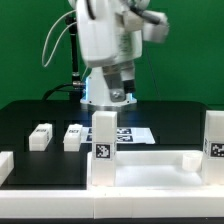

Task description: Assemble desk

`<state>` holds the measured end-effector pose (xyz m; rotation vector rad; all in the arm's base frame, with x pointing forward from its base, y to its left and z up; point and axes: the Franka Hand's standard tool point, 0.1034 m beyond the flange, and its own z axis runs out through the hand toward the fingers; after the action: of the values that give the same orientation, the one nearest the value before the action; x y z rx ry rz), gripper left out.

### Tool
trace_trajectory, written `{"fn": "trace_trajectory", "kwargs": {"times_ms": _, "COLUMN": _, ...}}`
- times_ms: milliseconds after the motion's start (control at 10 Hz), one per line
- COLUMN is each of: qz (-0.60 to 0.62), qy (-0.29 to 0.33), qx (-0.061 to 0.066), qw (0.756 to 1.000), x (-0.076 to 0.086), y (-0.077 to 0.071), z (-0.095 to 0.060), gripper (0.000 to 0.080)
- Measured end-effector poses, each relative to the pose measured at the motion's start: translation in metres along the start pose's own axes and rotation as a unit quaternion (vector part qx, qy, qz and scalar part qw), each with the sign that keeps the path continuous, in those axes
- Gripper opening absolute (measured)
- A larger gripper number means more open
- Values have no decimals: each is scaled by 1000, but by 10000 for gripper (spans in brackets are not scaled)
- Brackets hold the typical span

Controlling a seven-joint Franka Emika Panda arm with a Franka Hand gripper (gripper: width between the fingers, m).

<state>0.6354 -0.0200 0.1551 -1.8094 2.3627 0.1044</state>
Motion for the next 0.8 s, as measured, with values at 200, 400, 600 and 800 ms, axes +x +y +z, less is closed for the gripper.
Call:
{"fn": "trace_trajectory", "kwargs": {"times_ms": 200, "qz": -4, "qy": 2, "qx": 0, "qw": 1000, "x": 2, "y": 0, "z": 3, "gripper": 649}}
{"fn": "trace_trajectory", "kwargs": {"times_ms": 400, "qz": -7, "qy": 2, "qx": 0, "qw": 1000, "x": 1, "y": 0, "z": 4, "gripper": 649}}
{"fn": "trace_trajectory", "kwargs": {"times_ms": 600, "qz": -21, "qy": 6, "qx": -9, "qw": 1000, "x": -10, "y": 20, "z": 14, "gripper": 649}}
{"fn": "trace_trajectory", "kwargs": {"times_ms": 800, "qz": -35, "qy": 10, "qx": -35, "qw": 999, "x": -20, "y": 63, "z": 32, "gripper": 649}}
